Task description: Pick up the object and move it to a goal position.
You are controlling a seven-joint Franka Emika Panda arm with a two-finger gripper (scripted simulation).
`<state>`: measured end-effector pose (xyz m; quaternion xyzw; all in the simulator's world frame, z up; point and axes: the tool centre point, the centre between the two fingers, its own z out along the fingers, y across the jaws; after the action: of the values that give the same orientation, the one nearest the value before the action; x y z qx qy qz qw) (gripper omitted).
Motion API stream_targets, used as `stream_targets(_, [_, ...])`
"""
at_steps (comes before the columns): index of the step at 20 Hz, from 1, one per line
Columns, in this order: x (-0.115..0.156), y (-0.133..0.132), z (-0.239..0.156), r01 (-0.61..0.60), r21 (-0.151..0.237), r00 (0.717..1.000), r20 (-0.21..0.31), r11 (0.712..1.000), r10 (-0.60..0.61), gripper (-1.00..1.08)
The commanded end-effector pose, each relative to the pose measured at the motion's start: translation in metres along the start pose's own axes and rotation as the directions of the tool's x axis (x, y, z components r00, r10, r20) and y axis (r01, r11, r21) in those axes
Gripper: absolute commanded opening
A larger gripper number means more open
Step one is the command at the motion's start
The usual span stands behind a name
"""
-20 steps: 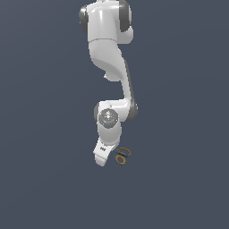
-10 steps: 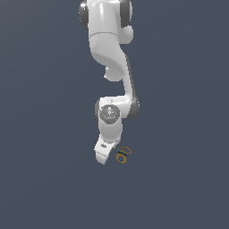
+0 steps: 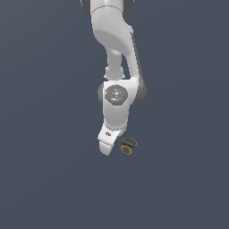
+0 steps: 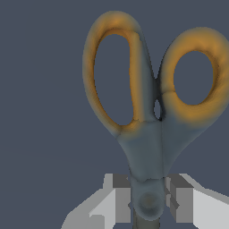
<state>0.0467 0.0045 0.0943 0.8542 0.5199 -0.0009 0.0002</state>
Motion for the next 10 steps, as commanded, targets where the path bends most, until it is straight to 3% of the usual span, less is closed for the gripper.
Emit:
stream_targets(1, [0.004,-0.007,-0.022,0.0,-0.001,1.0,0.0,1.0,0.0,-1.0])
stream_targets(10, [0.013,-0.024,-0.076,-0.001,-0.001,1.0,-0.001,1.0,0.001,-1.0])
